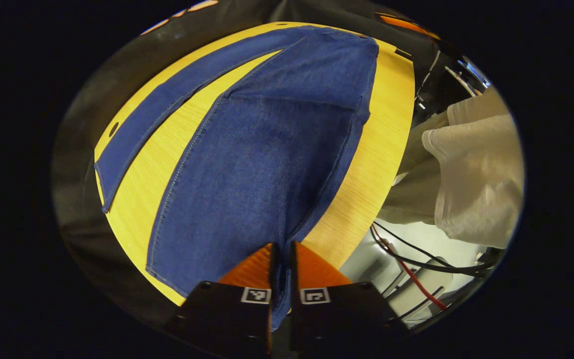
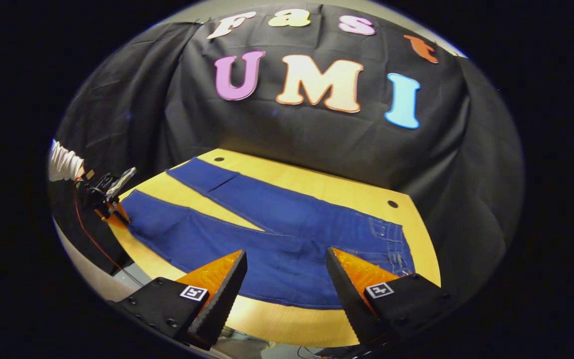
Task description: Grasp the waist and the cuffs of the jeans and fold them to make the two legs overlap; first hold the waist and fold one-third of the jeans toward the cuffs, then hold the cuffs and fold the remaining one-third in the same direction to finish folding.
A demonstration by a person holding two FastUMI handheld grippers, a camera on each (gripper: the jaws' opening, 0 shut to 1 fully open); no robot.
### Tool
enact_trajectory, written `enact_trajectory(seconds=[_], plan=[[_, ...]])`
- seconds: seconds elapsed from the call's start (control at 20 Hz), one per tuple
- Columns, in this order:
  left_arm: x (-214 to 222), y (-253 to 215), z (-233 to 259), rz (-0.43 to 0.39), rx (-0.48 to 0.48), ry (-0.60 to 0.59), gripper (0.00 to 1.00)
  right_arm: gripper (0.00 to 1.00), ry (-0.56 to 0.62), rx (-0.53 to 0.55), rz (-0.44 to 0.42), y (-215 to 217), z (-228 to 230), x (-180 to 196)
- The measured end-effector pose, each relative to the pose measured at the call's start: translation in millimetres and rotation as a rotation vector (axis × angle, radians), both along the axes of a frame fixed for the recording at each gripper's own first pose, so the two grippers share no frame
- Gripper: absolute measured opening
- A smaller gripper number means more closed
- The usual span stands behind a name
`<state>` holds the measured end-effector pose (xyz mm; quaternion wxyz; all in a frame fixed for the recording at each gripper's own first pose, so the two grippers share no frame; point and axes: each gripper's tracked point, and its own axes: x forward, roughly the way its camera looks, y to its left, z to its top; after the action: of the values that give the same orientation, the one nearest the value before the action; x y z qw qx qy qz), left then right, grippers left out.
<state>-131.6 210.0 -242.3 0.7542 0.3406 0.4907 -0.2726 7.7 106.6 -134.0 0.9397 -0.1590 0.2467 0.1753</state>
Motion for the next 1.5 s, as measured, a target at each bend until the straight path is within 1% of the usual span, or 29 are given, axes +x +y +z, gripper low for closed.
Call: enact_trajectory(seconds=[0.05,0.1,0.2,0.3,0.5,0.6,0.7,0.8,0.9,1.05,1.1,1.15,1.2,1.3,1.4,1.45,1.5], plan=[[0.4,0.3,-3.0,0.006,0.001,0.008,0.01,0.99,0.027,-0.046,0.047,-3.5,-7.8,2.8],[-1.2,-0.3,-1.4,0.014,0.002,0.020,0.00,0.99,0.062,-0.101,0.094,-10.0,-17.6,5.7],[-3.5,1.1,1.3,0.018,0.003,0.046,0.00,0.99,0.143,-0.212,0.186,-36.1,-36.3,10.0],[-3.9,0.9,0.3,0.039,-0.002,0.069,0.00,0.99,0.261,-0.310,0.275,-62.2,-59.5,8.5],[-2.7,1.9,0.0,0.077,0.023,0.099,0.00,0.99,0.497,-0.489,0.384,-124.2,-109.8,13.0],[-2.0,1.9,-1.1,0.100,0.042,0.113,0.00,0.99,0.573,-0.566,0.449,-148.3,-131.7,15.2],[-2.1,2.6,-2.1,0.161,0.052,0.137,0.00,1.00,0.622,-0.632,0.507,-166.6,-148.6,18.7],[-2.5,0.9,-1.7,0.200,0.076,0.167,0.00,1.00,0.671,-0.664,0.551,-176.6,-165.0,20.4],[-1.5,0.5,-1.7,0.209,0.106,0.186,0.00,1.00,0.708,-0.668,0.578,-183.8,-176.9,23.3],[-2.2,-0.4,-1.3,0.247,0.108,0.200,0.00,0.98,0.735,-0.632,0.580,-184.0,-177.6,29.7],[-2.3,0.0,-1.3,0.261,0.103,0.207,0.00,0.99,0.733,-0.633,0.579,-183.1,-178.2,32.2],[-1.8,-0.3,-0.9,0.270,0.100,0.214,0.00,0.90,0.735,-0.640,0.572,-184.8,-177.8,32.0],[-1.9,-0.1,-0.7,0.274,0.100,0.223,0.00,0.85,0.742,-0.648,0.564,-184.2,-177.4,32.7],[-0.9,-1.1,-1.0,0.277,0.102,0.242,0.00,0.81,0.751,-0.667,0.548,-184.6,-176.7,34.9],[-0.7,-2.7,0.1,0.274,0.099,0.260,0.00,0.47,0.709,-0.669,0.549,-181.5,-178.3,52.3],[-1.1,-1.3,-0.2,0.264,0.102,0.272,0.00,0.30,0.713,-0.663,0.548,-181.3,-174.3,56.2],[-2.8,-0.5,1.8,0.248,0.115,0.291,0.00,0.12,0.730,-0.648,0.529,-181.7,-176.0,58.0]])
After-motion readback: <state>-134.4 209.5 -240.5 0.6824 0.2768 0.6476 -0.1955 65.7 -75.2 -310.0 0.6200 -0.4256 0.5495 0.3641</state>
